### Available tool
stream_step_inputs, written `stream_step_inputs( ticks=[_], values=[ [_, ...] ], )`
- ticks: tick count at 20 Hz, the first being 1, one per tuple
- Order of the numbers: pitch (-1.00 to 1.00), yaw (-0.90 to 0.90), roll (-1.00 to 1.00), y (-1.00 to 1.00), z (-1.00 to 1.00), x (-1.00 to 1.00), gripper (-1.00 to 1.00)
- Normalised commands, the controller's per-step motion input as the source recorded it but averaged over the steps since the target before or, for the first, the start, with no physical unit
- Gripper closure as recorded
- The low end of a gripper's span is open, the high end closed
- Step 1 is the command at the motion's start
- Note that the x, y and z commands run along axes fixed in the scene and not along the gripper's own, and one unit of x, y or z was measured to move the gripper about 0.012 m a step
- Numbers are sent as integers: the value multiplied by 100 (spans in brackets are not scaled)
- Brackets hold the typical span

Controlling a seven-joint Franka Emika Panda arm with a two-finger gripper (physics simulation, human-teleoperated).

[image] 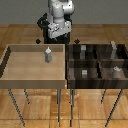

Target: Place the milk carton into the appropriate compartment.

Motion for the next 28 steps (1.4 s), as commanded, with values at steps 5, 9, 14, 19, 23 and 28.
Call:
stream_step_inputs(
  ticks=[5,9,14,19,23,28],
  values=[
    [0,6,0,-40,0,0,-100],
    [0,0,0,-100,0,0,-100],
    [0,0,0,-60,0,0,-100],
    [0,0,0,0,0,60,-100],
    [0,0,0,0,0,100,-100],
    [0,0,0,20,0,0,-100]
  ],
)
